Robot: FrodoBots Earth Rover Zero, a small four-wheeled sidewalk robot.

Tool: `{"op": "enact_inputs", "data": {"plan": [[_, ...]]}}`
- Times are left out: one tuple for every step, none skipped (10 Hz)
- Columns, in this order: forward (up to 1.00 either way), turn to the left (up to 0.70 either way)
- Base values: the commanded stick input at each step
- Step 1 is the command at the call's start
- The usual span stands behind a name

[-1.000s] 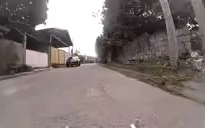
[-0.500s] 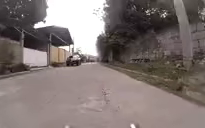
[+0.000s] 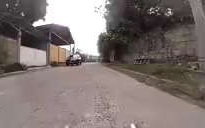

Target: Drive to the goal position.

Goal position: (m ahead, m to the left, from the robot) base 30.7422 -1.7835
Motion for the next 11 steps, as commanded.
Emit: {"op": "enact_inputs", "data": {"plan": [[1.00,0.00],[1.00,0.00],[1.00,0.00],[1.00,0.00],[1.00,0.00],[1.00,0.00],[1.00,0.00],[1.00,0.00],[1.00,0.00],[1.00,0.00],[1.00,0.00]]}}
